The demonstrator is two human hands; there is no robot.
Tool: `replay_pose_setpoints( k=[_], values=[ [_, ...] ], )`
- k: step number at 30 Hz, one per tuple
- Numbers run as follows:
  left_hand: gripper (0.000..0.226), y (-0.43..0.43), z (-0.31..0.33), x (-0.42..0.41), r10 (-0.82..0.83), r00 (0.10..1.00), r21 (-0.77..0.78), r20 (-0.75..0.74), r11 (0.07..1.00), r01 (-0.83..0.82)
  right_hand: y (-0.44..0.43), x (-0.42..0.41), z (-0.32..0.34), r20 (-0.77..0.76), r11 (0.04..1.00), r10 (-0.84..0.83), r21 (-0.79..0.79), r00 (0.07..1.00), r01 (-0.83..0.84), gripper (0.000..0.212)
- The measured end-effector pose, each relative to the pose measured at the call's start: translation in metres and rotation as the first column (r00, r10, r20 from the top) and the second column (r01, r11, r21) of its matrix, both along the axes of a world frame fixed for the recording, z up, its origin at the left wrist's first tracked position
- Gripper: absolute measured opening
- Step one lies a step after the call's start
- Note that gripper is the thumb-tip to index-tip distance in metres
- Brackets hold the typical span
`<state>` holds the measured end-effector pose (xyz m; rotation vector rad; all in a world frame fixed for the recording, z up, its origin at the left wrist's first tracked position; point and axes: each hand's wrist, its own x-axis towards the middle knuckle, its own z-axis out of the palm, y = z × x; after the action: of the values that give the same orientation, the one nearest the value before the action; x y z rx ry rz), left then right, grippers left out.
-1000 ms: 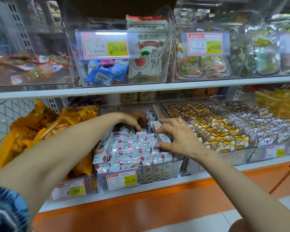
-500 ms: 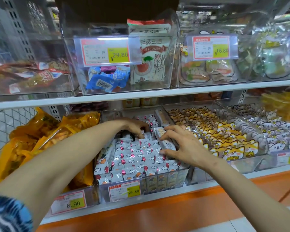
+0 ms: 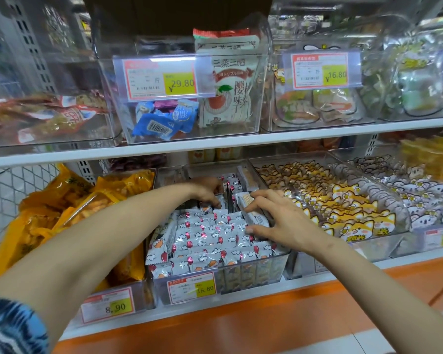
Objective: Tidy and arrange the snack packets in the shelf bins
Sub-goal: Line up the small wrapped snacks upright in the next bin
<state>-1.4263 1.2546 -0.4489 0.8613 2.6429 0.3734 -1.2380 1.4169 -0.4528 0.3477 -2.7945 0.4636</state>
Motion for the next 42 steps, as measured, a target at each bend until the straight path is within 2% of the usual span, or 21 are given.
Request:
replay_pose_setpoints(
  k=[4,10,15,21,27,32,36,39,42],
  values=[
    [0.045,0.0,0.002,0.001,-0.053,0.996,0.022,-0.071,0.998,0.055,0.0,0.001,0.002,0.005,1.0,0.006,-0.001,1.0,-0.006,0.04],
    [0.034,-0.004,0.008,0.004,-0.18,0.984,0.046,0.015,0.983,0.179,0.0,0.0,0.002,0.011,1.0,0.005,0.001,1.0,-0.005,0.042],
    [0.01,-0.007,0.011,0.007,-0.179,0.979,0.079,0.093,0.982,0.172,0.0,0.001,0.002,0.013,1.0,0.004,0.008,1.0,-0.004,0.041],
    [0.047,-0.006,0.007,0.008,-0.087,0.991,0.071,0.101,0.994,0.08,0.0,0.002,0.002,0.02,1.0,-0.002,-0.004,1.0,0.002,0.041],
    [0.039,-0.009,0.01,0.01,-0.077,0.99,0.04,0.115,0.997,0.072,-0.001,0.001,0.002,0.023,1.0,-0.001,0.003,1.0,0.001,0.041],
    [0.036,-0.009,0.007,0.009,-0.058,0.998,0.105,0.031,0.993,0.055,-0.001,0.001,0.002,0.007,1.0,-0.009,0.018,1.0,0.009,0.043],
    [0.036,-0.013,0.015,0.011,-0.078,0.994,0.09,-0.077,0.992,0.085,-0.002,0.0,0.002,-0.012,1.0,-0.014,0.015,1.0,0.014,0.041],
    [0.039,-0.021,0.027,0.016,-0.079,0.994,0.177,-0.075,0.98,0.091,-0.004,-0.002,0.002,-0.023,1.0,-0.021,0.016,1.0,0.021,0.038],
    [0.042,-0.034,0.041,0.028,-0.013,0.993,0.272,-0.114,0.961,0.044,-0.007,-0.005,0.002,-0.039,1.0,-0.029,0.007,0.999,0.03,0.038]
  ],
)
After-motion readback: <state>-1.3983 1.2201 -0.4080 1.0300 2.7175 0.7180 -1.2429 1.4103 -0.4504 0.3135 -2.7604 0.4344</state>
